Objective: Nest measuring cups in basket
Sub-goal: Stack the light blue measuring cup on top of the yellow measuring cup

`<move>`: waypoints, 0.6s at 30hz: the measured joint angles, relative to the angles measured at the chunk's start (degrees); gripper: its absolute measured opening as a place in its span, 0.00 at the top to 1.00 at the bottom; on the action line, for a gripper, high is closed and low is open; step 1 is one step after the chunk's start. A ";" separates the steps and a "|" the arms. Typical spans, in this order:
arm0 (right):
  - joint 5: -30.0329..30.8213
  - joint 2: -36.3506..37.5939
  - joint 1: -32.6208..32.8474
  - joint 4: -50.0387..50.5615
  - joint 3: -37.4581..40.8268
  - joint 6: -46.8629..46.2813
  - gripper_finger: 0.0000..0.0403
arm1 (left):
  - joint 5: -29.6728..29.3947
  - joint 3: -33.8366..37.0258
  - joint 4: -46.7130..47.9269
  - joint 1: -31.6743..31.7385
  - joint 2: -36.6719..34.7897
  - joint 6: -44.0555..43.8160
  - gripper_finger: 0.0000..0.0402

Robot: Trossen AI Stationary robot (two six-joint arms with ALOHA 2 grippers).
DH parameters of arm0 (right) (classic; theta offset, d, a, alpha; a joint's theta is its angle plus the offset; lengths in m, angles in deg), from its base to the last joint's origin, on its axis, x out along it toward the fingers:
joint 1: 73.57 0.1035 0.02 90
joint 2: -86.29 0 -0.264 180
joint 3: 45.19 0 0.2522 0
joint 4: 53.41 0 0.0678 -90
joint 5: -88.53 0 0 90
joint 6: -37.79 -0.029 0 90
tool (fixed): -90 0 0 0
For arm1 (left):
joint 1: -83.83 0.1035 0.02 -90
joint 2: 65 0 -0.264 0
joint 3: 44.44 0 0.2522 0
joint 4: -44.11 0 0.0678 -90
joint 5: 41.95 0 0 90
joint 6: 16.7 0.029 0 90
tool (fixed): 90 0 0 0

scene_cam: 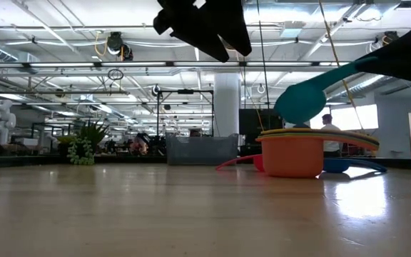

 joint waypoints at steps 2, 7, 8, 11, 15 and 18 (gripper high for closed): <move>-2.92 0.00 -0.67 -0.09 0.26 -1.53 1.00 | -0.05 0.00 -0.64 0.06 0.00 0.71 0.43; -4.13 0.00 -2.19 -0.08 1.04 -2.62 1.00 | -0.05 0.00 -0.94 0.05 0.00 1.16 0.43; -4.15 0.00 -2.47 -0.32 1.04 -2.11 1.00 | -0.05 0.00 -0.94 0.05 0.00 1.16 0.43; -6.44 0.00 -3.52 -1.58 1.04 -0.96 1.00 | -0.04 0.01 -0.96 0.05 0.00 1.16 0.43; -8.63 -0.02 -4.65 -2.94 1.04 1.36 1.00 | -0.05 0.00 -1.03 0.05 0.00 1.66 0.43; -8.65 -0.02 -5.46 -2.88 1.04 3.26 1.00 | -0.04 0.02 -1.03 0.05 0.00 1.64 0.43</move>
